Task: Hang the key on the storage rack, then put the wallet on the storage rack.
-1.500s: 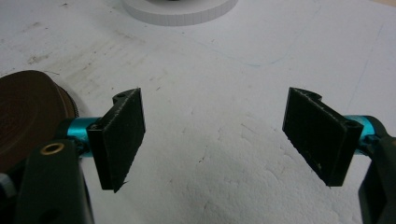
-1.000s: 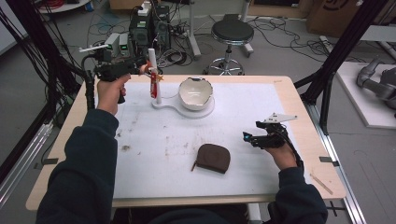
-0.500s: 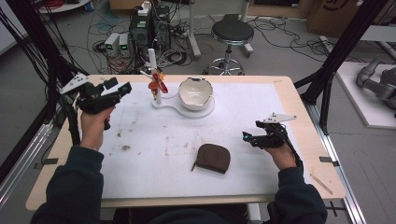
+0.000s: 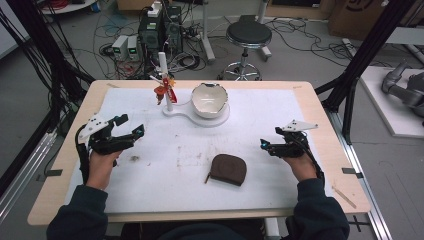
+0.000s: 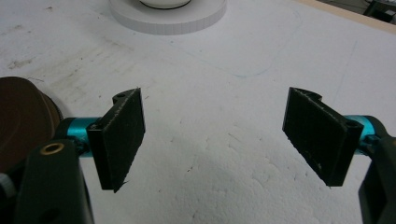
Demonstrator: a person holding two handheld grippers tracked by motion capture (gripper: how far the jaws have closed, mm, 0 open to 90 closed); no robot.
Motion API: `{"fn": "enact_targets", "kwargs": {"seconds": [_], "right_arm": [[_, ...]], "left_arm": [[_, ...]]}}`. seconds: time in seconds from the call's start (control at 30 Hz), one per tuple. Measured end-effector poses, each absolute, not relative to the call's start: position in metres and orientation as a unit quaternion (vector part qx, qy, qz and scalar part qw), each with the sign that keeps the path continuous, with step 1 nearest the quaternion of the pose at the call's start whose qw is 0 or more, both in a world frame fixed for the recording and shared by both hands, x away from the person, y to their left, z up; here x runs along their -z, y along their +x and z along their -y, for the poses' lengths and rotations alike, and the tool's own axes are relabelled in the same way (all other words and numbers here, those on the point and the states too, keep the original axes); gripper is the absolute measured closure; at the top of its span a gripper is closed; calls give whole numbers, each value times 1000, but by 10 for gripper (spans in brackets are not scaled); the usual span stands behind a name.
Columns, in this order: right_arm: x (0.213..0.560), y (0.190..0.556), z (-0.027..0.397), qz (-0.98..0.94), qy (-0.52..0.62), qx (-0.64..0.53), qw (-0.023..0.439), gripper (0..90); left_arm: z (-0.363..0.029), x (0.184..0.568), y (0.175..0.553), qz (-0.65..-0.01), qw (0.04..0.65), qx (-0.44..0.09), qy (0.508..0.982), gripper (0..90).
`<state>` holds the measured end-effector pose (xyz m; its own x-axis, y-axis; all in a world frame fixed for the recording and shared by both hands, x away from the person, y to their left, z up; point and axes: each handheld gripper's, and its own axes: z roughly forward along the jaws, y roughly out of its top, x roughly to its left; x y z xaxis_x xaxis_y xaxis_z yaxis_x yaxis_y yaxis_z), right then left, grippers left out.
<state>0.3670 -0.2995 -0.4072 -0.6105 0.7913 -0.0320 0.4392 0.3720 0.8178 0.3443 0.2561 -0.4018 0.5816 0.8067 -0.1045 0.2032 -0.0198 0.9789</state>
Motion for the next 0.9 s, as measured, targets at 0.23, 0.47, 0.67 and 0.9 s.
{"fn": "enact_targets", "kwargs": {"seconds": [0.23, 0.47, 0.67, 0.9], "right_arm": [[405, 367, 297, -800, 383, -406, 221, 213], [405, 369, 292, -804, 381, -405, 211, 213], [405, 367, 290, -810, 373, -407, 197, 213], [408, 365, 271, -835, 330, -411, 157, 212]], "left_arm": [[-257, 408, 347, -398, 595, -228, 660, 198], [-259, 411, 345, -400, 596, -224, 659, 198], [-257, 412, 349, -399, 604, -209, 658, 198], [-256, 412, 348, -399, 606, -199, 659, 198]]}}
